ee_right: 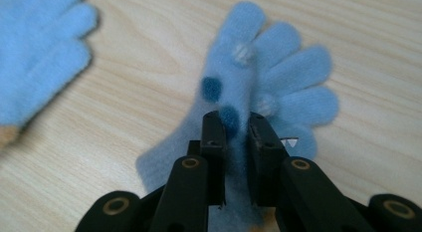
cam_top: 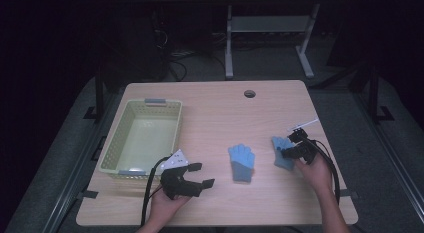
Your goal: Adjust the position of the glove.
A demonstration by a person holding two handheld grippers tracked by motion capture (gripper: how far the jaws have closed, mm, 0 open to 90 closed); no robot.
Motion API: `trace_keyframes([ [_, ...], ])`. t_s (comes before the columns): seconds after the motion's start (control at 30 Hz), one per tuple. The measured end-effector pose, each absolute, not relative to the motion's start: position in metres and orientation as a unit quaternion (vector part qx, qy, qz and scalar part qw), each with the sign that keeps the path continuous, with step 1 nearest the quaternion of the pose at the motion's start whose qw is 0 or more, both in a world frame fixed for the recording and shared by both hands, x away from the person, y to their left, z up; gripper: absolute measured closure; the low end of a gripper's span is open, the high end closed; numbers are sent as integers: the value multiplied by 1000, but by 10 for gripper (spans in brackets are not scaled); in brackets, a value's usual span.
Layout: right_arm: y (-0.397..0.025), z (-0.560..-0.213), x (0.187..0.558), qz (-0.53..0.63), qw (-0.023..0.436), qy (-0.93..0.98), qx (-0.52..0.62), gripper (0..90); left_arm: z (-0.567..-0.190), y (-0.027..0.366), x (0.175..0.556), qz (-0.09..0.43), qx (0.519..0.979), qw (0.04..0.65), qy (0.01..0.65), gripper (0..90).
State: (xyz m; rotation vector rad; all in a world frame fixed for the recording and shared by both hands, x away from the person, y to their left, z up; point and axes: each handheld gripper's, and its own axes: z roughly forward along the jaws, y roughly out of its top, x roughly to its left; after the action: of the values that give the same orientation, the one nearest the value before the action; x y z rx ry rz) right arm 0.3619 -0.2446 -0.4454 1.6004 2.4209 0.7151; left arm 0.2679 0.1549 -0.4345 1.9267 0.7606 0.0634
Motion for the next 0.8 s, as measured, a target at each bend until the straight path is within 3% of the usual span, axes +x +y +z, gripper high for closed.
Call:
trace_keyframes([
  [0.43, -236, -416, 339, 278, 117, 809, 504, 814, -435, 154, 267, 13, 792, 520, 321, 230],
  [0.8, -207, -387, 332, 292, 108, 830, 463, 812, -434, 157, 267, 22, 791, 520, 321, 230],
])
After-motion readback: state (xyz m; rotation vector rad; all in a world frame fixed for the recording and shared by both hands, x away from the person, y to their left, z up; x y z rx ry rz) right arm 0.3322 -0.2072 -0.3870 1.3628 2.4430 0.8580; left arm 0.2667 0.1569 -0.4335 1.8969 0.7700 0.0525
